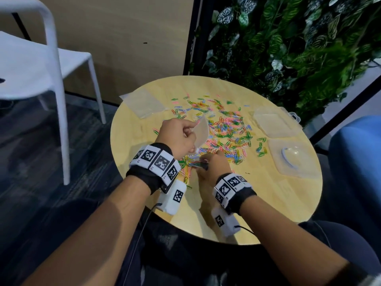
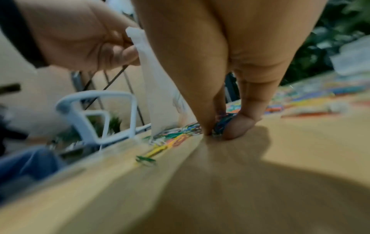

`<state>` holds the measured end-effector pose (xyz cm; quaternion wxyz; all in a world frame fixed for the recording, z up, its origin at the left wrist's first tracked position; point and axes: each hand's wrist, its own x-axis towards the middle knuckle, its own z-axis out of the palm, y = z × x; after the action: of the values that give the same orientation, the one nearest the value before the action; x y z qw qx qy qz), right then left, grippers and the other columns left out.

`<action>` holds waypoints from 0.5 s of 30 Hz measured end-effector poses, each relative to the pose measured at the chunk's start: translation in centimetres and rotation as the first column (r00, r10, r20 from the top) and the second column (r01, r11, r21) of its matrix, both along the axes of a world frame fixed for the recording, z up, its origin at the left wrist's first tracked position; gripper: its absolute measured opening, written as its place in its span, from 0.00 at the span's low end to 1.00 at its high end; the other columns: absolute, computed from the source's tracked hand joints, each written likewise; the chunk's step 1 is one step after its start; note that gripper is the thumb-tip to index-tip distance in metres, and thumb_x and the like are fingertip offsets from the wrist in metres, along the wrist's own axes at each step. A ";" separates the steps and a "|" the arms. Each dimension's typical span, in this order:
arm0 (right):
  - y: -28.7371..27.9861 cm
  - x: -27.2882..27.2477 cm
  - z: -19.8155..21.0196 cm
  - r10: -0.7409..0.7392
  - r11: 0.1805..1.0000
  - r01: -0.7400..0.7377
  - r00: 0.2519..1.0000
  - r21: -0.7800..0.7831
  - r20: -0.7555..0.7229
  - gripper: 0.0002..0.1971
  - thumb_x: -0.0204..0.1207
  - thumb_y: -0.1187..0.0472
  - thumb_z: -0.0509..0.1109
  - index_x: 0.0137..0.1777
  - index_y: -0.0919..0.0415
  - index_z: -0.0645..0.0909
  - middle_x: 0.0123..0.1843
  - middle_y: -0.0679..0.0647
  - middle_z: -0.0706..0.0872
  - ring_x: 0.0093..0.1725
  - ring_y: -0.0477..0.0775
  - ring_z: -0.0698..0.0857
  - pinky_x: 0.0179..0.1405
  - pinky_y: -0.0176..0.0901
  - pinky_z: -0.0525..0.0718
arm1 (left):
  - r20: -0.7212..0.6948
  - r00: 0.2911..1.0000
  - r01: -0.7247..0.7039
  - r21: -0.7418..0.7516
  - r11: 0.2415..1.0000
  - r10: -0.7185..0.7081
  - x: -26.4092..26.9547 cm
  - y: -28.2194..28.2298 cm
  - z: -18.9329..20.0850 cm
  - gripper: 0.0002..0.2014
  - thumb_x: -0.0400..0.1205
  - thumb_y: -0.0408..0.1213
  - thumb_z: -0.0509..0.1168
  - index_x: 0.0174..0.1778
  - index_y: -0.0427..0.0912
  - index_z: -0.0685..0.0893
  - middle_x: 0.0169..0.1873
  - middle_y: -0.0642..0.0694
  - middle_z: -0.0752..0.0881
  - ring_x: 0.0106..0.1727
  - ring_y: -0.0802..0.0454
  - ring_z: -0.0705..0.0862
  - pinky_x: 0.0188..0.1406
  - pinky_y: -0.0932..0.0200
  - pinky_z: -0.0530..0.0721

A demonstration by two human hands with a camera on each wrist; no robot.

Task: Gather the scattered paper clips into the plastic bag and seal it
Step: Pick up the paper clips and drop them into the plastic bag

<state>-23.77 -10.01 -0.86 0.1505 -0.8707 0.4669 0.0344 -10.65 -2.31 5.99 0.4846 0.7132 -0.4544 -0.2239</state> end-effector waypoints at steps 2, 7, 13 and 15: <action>-0.4 0.2 0.5 0.028 0.998 -0.031 0.999 -0.062 -0.044 0.12 0.77 0.59 0.69 0.56 0.62 0.87 0.54 0.61 0.86 0.48 0.59 0.82 0.50 0.45 0.81 | -0.001 1.000 -0.004 -0.001 1.000 0.004 0.1 0.0 0.0 0.18 0.81 0.25 0.64 0.64 0.40 0.87 0.32 0.48 0.84 0.28 0.45 0.92 0.39 0.57 0.92; -2.2 -0.9 2.0 0.071 0.996 -0.075 0.995 -0.049 -0.074 0.10 0.77 0.61 0.69 0.52 0.60 0.90 0.47 0.58 0.91 0.49 0.58 0.87 0.55 0.45 0.85 | -0.021 1.000 0.004 0.004 1.000 -0.004 -0.2 -0.6 -0.2 0.18 0.80 0.26 0.64 0.65 0.39 0.87 0.35 0.46 0.84 0.29 0.45 0.92 0.41 0.50 0.93; -6.3 -5.4 2.3 -0.471 0.807 0.191 0.779 0.558 0.413 0.08 0.71 0.63 0.78 0.48 0.67 0.90 0.42 0.60 0.91 0.42 0.54 0.86 0.47 0.39 0.89 | 0.014 0.999 0.041 0.029 0.999 -0.041 -0.6 -1.3 -0.2 0.18 0.79 0.28 0.65 0.65 0.40 0.87 0.37 0.44 0.87 0.36 0.46 0.92 0.47 0.50 0.92; -6.8 -6.1 3.1 -0.670 0.586 -0.007 0.559 0.811 0.489 0.06 0.76 0.68 0.72 0.50 0.71 0.85 0.38 0.58 0.90 0.45 0.54 0.86 0.58 0.40 0.87 | 0.014 0.999 0.045 0.041 0.998 -0.045 -1.0 -1.5 -0.1 0.18 0.79 0.28 0.65 0.65 0.39 0.87 0.39 0.41 0.89 0.38 0.44 0.91 0.50 0.50 0.91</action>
<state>-29.84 -16.79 2.20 0.6725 -0.5390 0.4735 -0.1817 -11.63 -3.78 5.85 0.4614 0.7141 -0.4692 -0.2387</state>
